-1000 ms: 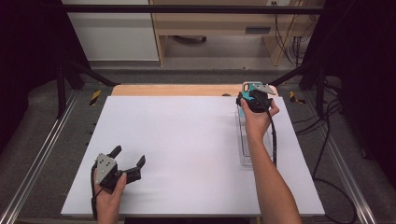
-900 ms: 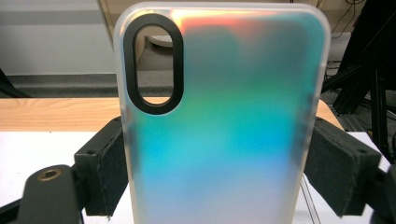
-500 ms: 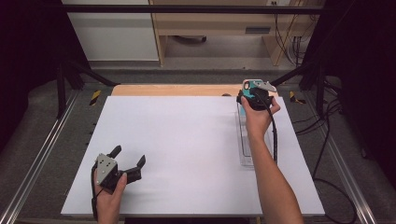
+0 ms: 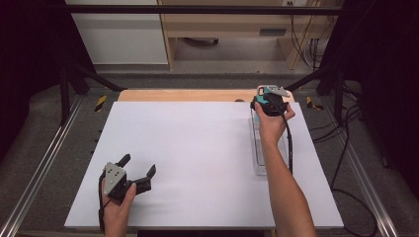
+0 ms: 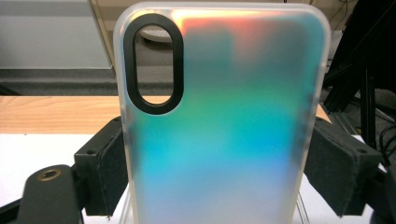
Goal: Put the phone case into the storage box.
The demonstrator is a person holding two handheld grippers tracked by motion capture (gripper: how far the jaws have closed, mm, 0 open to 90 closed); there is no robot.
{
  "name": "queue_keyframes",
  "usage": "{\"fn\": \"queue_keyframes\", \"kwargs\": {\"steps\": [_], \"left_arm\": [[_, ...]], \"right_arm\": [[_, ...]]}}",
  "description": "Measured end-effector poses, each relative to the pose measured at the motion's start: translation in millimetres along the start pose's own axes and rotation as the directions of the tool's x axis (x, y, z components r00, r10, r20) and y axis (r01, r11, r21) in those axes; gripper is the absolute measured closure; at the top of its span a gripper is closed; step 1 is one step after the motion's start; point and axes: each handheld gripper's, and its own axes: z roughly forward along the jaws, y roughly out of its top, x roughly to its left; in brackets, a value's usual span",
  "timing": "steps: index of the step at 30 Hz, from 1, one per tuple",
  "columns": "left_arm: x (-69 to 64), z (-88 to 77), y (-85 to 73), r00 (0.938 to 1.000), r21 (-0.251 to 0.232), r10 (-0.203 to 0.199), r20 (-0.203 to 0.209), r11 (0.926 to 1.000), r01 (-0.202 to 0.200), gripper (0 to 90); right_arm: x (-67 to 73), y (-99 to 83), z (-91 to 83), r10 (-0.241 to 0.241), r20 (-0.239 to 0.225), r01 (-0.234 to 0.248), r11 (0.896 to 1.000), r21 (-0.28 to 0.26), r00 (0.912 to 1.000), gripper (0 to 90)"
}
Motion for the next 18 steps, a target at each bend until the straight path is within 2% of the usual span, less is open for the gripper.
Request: {"fn": "queue_keyframes", "kwargs": {"steps": [10,16,18], "left_arm": [[-0.5,-1.1,0.2,1.0000,-0.002,0.004,-0.002,1.0000,-0.004,3.0],[-1.8,-0.3,-0.4,1.0000,0.002,-0.002,0.001,1.0000,0.002,3.0],[-3.3,0.1,-0.4,1.0000,0.001,0.003,0.003,1.0000,-0.003,3.1]], "right_arm": [[2.2,-6.7,7.9,0.000,-0.005,0.000,1.000,0.018,1.0000,17.5],[5.5,-9.5,11.0,-0.034,0.002,0.033,0.999,0.024,0.9994,17.5],[5.4,-9.1,10.6,-0.031,0.005,0.030,0.999,0.019,0.9995,17.4]]}}
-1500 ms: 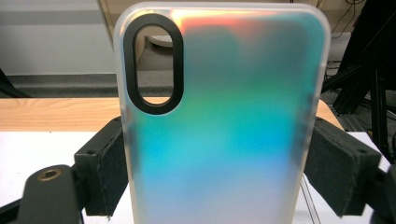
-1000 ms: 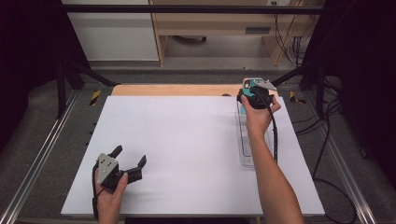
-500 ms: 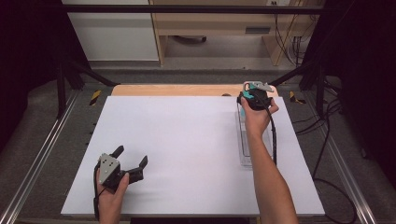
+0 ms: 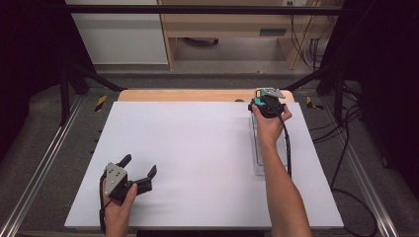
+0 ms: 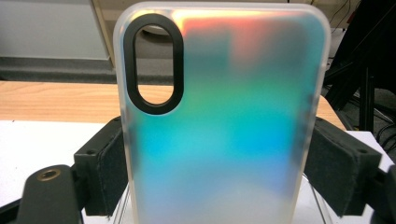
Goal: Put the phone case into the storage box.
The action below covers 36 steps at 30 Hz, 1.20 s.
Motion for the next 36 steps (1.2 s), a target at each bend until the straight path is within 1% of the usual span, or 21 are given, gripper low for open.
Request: {"fn": "queue_keyframes", "kwargs": {"steps": [2,3,7,10,12,16,18,20,23,29,34,36], "left_arm": [[-1.0,0.0,0.5,1.0000,-0.001,0.007,0.003,1.0000,-0.007,3.1],[-1.3,-0.2,0.7,1.0000,-0.002,0.007,0.003,1.0000,-0.007,3.1],[-0.3,-1.3,0.9,1.0000,-0.004,0.003,0.003,1.0000,-0.003,3.1],[0.1,-0.2,0.3,0.9998,-0.007,-0.016,0.009,0.9998,0.016,3.1],[-0.1,1.2,-0.5,0.9999,0.000,-0.009,0.009,1.0000,0.009,3.1],[-1.4,0.1,0.1,1.0000,-0.002,0.005,0.007,1.0000,-0.005,3.1],[-1.4,0.2,0.0,1.0000,0.000,0.007,0.005,1.0000,-0.007,3.1],[-1.9,0.7,-0.3,1.0000,0.002,0.004,0.007,1.0000,-0.004,3.0],[-2.2,0.5,-0.3,0.9999,0.003,0.005,0.009,1.0000,-0.005,3.1],[-2.4,0.3,-0.3,0.9999,0.001,0.001,0.010,1.0000,-0.001,3.1],[-1.5,0.3,-0.2,1.0000,-0.001,-0.004,0.007,1.0000,0.004,3.0],[-1.5,0.3,-0.2,1.0000,-0.002,-0.004,0.008,1.0000,0.004,3.1]], "right_arm": [[-0.7,-0.1,0.1,0.001,-0.003,-0.001,1.000,-0.002,1.0000,17.4],[-1.0,-0.3,0.2,-0.004,-0.002,0.004,1.000,-0.001,1.0000,17.4],[-1.9,-1.6,2.4,0.002,-0.005,-0.002,1.000,0.000,1.0000,17.5],[-1.8,-3.5,5.0,0.007,-0.005,-0.007,1.000,0.004,1.0000,17.5],[-2.2,-4.4,6.0,0.024,-0.003,-0.024,1.000,0.005,0.9997,17.4],[-1.6,-6.1,7.9,0.006,-0.005,-0.006,1.000,-0.002,1.0000,17.4],[-2.2,-7.0,8.2,0.010,-0.006,-0.010,1.000,-0.002,0.9999,17.4],[-2.6,-8.0,8.7,0.008,-0.007,-0.008,1.000,0.003,0.9999,17.3],[-2.6,-7.5,8.9,0.003,-0.005,-0.003,1.000,-0.002,1.0000,17.3],[-2.2,-5.9,8.2,0.013,-0.005,-0.013,1.000,-0.020,0.9999,17.3],[0.6,-6.3,7.8,0.007,-0.015,-0.007,1.000,-0.020,0.9999,17.1],[1.4,-6.8,8.1,-0.001,-0.011,0.001,1.000,-0.017,0.9999,17.0]]}}
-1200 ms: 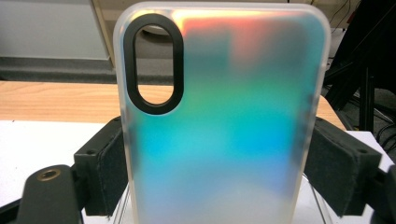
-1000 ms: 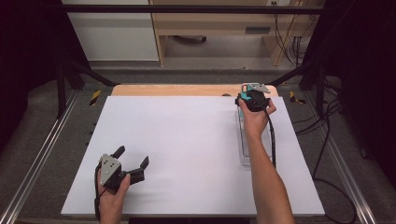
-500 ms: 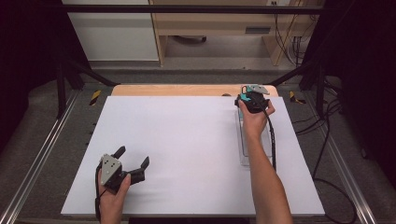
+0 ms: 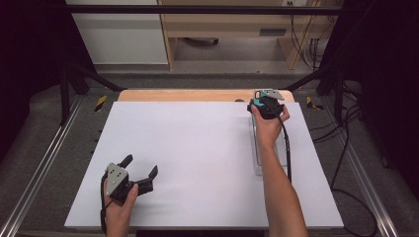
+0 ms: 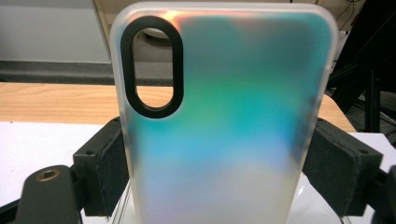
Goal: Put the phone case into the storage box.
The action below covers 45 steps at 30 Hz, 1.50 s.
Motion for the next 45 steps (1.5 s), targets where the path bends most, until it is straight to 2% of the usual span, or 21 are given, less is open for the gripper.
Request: {"fn": "queue_keyframes", "kwargs": {"steps": [6,9,17,31,45], "left_arm": [[-0.1,0.0,0.0,1.0000,0.000,-0.001,0.001,1.0000,0.001,3.1],[-0.2,0.0,0.1,1.0000,-0.001,0.000,0.002,1.0000,0.000,3.1],[0.4,-0.3,0.2,1.0000,-0.001,-0.002,0.000,1.0000,0.002,3.1],[0.3,0.4,0.0,1.0000,0.001,-0.004,0.001,1.0000,0.004,3.1],[0.1,0.8,-0.3,1.0000,0.003,-0.007,0.002,1.0000,0.007,3.1]], "right_arm": [[1.1,0.5,-0.9,0.002,-0.004,-0.002,1.000,-0.002,1.0000,16.1],[1.4,2.0,-2.2,-0.010,0.005,0.010,1.000,-0.008,0.9999,13.2],[-0.5,1.3,-2.4,-0.004,-0.008,0.004,1.000,0.003,1.0000,8.1],[-0.6,2.5,-4.7,-0.022,-0.029,0.022,1.000,-0.009,0.9993,6.1],[-3.8,7.2,-10.2,-0.024,-0.013,0.024,0.999,-0.028,0.9996,6.1]]}}
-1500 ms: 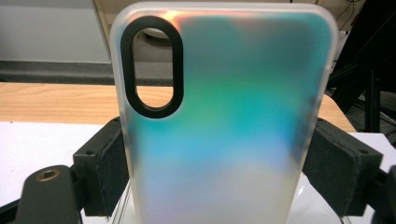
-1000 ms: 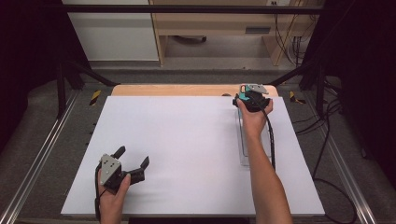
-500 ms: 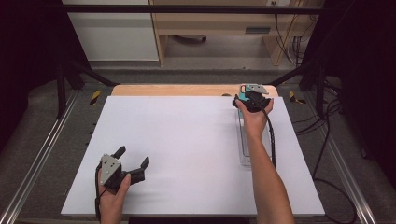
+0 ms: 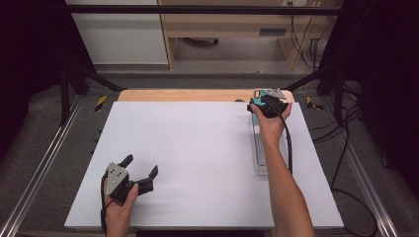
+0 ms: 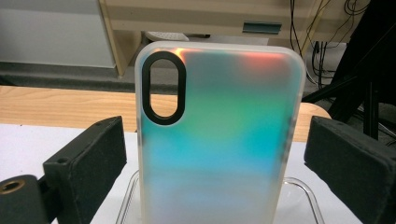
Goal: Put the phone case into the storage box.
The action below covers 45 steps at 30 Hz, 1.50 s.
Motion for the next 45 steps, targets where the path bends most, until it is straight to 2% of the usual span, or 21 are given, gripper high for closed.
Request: {"fn": "queue_keyframes", "kwargs": {"steps": [13,20,24,36,45], "left_arm": [[0.7,-0.6,0.5,1.0000,-0.004,-0.001,0.000,1.0000,0.001,3.1],[1.2,-1.4,0.9,1.0000,-0.007,-0.006,-0.002,1.0000,0.006,3.1],[1.6,-1.4,1.1,1.0000,-0.005,-0.001,-0.002,1.0000,0.001,3.1],[2.3,-1.7,1.3,1.0000,-0.009,-0.006,-0.005,0.9999,0.006,3.0],[2.3,-1.6,1.3,1.0000,-0.009,-0.005,-0.003,0.9999,0.005,3.0]], "right_arm": [[-0.4,4.3,-6.5,0.014,0.005,-0.014,1.000,0.012,0.9999,4.5],[-1.1,7.4,-10.1,0.012,0.005,-0.012,1.000,0.005,0.9999,4.9],[-0.7,7.4,-10.7,0.002,0.012,-0.002,1.000,0.020,0.9999,5.1],[2.4,11.5,-18.9,0.000,-0.019,0.001,1.000,0.020,0.9998,5.0],[2.7,16.4,-26.5,0.025,-0.048,-0.024,1.000,0.016,0.9985,5.0]]}}
